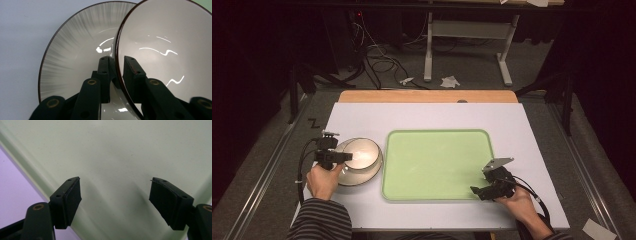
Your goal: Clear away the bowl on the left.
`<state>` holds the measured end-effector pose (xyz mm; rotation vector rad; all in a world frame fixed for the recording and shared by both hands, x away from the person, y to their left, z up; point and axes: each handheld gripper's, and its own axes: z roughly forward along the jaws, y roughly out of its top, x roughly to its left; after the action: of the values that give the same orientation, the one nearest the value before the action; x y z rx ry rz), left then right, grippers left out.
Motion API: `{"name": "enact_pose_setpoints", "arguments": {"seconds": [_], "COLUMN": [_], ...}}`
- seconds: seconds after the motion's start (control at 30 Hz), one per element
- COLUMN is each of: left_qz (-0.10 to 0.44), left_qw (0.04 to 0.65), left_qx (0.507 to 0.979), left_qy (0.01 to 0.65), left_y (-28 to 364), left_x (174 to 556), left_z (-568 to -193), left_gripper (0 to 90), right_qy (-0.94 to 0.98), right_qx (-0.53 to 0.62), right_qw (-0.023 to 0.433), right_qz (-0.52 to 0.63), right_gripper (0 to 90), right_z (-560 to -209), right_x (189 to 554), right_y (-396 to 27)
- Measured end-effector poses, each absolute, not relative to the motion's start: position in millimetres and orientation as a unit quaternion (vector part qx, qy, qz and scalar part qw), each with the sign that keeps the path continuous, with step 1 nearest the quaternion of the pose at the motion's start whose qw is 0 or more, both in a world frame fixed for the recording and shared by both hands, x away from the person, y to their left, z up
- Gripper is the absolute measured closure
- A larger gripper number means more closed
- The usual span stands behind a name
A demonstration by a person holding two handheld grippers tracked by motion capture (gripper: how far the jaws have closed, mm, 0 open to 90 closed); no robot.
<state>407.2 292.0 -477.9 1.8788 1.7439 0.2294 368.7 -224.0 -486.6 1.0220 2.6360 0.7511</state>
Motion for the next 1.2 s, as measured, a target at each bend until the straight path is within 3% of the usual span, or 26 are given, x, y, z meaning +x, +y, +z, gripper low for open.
{"name": "enact_pose_setpoints", "arguments": {"seconds": [0.17, 1.2], "left_qz": [0.077, 0.089], "left_qw": [0.282, 0.308], "left_qx": [0.702, 0.696], "left_qy": [0.649, 0.642], "left_y": [293.6, 296.6], "left_x": [408.9, 404.3], "left_z": [-478.1, -469.6], "left_gripper": [81.8, 81.4], "right_qy": [0.897, 0.895], "right_qx": [0.347, 0.347], "right_qw": [0.109, 0.111], "right_qz": [0.253, 0.257], "right_gripper": [26.7, 26.7], "right_z": [-486.3, -485.3], "right_x": [368.6, 367.6], "right_y": [-223.8, -224.5]}}
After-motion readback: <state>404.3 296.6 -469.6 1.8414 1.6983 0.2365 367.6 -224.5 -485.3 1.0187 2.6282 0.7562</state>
